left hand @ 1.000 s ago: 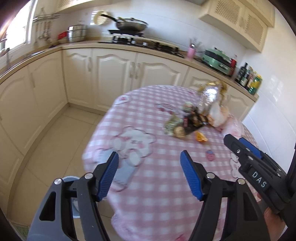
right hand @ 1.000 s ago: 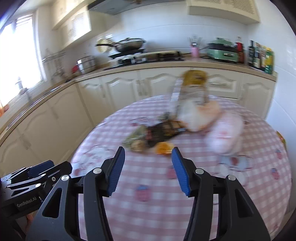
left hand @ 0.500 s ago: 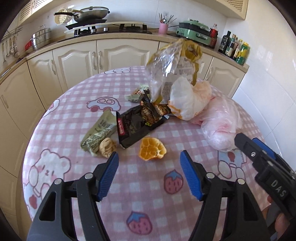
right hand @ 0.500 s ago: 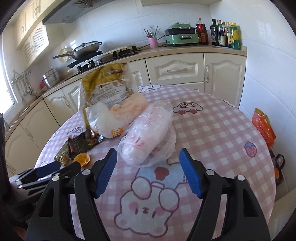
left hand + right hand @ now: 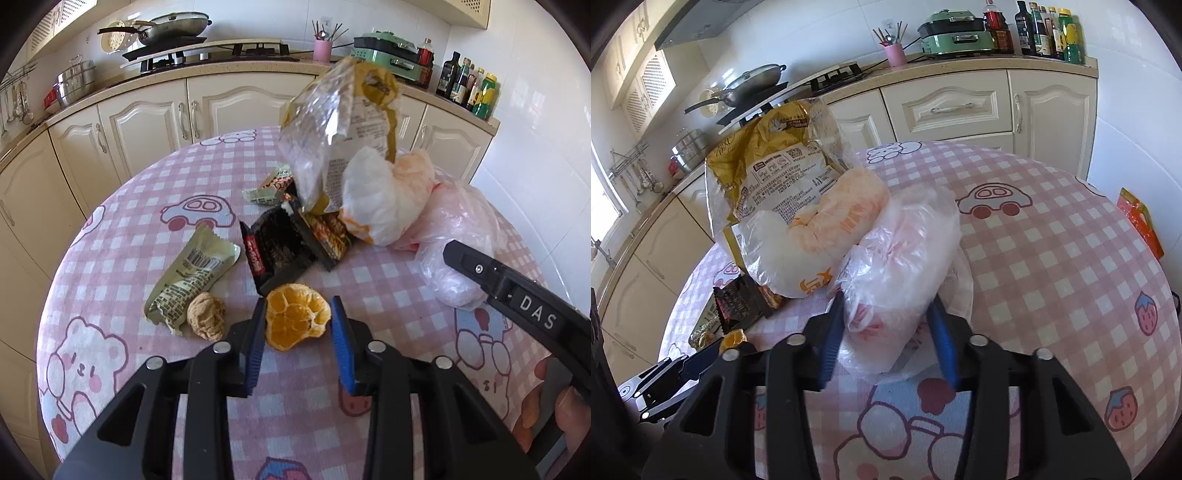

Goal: Collect trash
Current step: 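Grasp the orange peel half with the left tool while the right grasps the clear plastic bag, then carry peel and plastic bag over the bucket and open both tools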

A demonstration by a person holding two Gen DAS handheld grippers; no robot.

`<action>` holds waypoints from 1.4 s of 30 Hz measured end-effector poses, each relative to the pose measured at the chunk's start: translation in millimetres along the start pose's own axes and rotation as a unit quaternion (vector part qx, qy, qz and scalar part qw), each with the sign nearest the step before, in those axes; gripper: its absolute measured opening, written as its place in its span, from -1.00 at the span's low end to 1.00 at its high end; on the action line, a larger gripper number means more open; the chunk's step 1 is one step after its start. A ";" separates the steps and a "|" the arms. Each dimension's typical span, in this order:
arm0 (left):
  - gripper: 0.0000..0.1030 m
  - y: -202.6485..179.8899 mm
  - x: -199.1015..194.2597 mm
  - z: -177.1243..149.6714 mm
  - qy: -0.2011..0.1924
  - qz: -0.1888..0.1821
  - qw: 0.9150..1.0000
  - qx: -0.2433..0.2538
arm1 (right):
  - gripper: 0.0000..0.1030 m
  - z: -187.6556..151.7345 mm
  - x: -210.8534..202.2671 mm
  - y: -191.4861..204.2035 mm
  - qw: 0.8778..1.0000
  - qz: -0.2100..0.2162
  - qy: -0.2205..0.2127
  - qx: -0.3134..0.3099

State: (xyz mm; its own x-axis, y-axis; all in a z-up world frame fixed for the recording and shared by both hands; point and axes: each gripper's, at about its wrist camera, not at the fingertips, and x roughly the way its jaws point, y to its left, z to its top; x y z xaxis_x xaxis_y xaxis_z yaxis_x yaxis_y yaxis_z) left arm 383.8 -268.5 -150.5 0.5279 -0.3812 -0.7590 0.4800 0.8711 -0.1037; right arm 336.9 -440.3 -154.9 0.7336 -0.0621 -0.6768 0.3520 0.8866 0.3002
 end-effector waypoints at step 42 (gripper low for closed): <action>-0.37 292.9 -208.1 -178.5 -0.063 0.109 0.964 -0.235 | -0.37 -155.9 -49.3 333.0 0.942 0.197 0.044 -0.269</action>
State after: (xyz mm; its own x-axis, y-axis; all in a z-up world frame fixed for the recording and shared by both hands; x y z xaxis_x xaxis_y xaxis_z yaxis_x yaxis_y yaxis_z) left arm 289.4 121.1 -137.7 0.6748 -0.1820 -0.7152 -0.0064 0.9676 -0.2522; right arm 327.3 -70.6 -126.3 0.6859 0.3367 -0.6451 -0.2999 0.9385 0.1709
